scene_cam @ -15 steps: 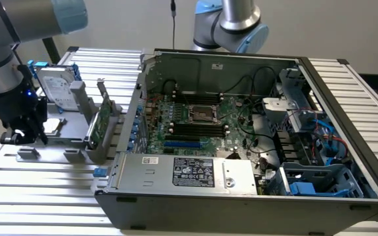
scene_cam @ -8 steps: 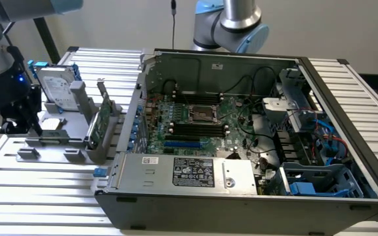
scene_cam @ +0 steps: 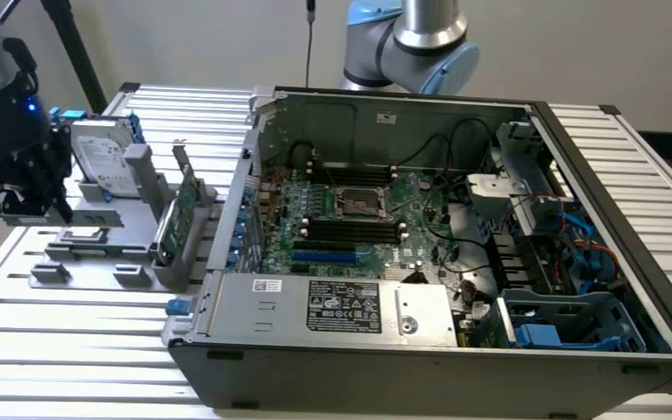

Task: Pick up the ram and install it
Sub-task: 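Pick up the ram and move it above insertion slot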

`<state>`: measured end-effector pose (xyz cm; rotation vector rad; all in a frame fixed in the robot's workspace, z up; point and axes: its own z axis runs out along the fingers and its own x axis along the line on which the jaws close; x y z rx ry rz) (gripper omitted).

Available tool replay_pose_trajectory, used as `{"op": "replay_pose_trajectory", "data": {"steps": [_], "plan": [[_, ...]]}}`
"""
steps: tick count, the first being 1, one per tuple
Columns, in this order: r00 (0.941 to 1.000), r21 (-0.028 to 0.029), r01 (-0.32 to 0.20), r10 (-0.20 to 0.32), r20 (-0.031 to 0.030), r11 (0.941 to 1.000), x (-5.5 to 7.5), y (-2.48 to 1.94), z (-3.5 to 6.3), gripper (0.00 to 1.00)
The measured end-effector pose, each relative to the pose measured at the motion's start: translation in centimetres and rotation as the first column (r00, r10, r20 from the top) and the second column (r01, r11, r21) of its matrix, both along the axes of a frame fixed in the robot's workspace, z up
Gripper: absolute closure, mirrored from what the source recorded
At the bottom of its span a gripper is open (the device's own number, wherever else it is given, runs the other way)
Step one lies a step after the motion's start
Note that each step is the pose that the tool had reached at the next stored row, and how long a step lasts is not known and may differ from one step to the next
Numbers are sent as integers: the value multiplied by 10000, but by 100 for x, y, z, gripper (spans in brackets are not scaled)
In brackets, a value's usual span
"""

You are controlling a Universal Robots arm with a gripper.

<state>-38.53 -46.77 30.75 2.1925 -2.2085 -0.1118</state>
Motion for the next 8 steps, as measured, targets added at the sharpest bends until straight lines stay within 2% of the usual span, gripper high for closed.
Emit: {"op": "replay_pose_trajectory", "data": {"steps": [8], "plan": [[9999,62,-32,32,-96,10000,363,-1,365,86]]}}
